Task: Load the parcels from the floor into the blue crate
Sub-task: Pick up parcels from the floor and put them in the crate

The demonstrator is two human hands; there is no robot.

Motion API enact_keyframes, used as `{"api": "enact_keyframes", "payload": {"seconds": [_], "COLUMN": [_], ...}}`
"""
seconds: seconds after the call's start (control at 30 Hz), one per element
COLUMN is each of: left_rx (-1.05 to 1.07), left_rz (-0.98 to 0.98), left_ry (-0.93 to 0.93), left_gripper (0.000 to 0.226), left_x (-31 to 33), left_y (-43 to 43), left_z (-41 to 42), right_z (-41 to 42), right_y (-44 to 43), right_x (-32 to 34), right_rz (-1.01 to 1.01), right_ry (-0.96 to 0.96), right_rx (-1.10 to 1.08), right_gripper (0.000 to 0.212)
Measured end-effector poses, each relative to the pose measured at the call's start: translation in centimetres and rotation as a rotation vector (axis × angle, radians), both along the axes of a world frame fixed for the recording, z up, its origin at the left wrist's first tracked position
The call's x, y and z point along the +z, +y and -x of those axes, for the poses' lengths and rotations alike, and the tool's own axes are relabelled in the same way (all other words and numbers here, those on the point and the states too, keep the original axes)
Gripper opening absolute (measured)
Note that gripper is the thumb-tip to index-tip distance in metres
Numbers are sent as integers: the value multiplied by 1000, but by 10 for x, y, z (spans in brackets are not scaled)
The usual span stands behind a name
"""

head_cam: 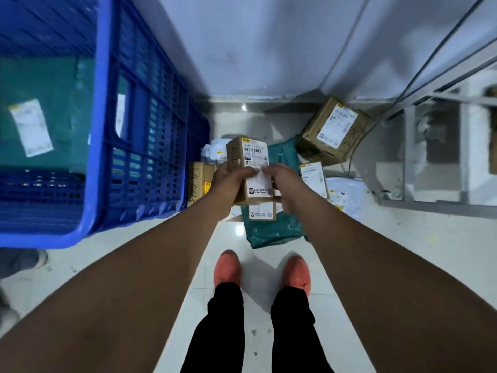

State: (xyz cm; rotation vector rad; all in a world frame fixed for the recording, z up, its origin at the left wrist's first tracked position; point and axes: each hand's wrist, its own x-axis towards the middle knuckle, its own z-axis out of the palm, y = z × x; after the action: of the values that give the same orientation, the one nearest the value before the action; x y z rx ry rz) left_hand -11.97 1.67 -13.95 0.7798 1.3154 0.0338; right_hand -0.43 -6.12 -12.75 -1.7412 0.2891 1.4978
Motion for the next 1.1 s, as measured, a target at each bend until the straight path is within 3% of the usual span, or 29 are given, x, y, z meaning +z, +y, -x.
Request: {"api": "enact_keyframes", "payload": {"seconds": [0.1, 0.2, 0.6, 0.83, 1.0, 1.1], "left_rx": [-60, -107, -310, -207, -212, -149], "left_rz": [163, 193, -42, -148, -239, -275], "left_ry": [-125, -164, -258, -213, -150, -101], "left_gripper": [45, 44, 46, 36, 31, 38], "left_x": [49, 76, 184, 254, 287, 282], "left_y": [5, 9, 15, 98, 186, 222], "left_z": [-10, -17, -35, 58, 169, 237], "right_z": [-20, -36, -68, 21, 130, 201], "right_y": [-17, -35, -50, 52, 146, 196], "right_x": [40, 66, 167, 240, 273, 270], "right_rz": [-73, -143, -357, -391, -376, -331], "right_ry": [165, 164, -51, -102, -99, -89], "right_rx": [13, 31, 33, 143, 189, 209], "right_gripper": [22, 18, 34, 36, 15, 15]}}
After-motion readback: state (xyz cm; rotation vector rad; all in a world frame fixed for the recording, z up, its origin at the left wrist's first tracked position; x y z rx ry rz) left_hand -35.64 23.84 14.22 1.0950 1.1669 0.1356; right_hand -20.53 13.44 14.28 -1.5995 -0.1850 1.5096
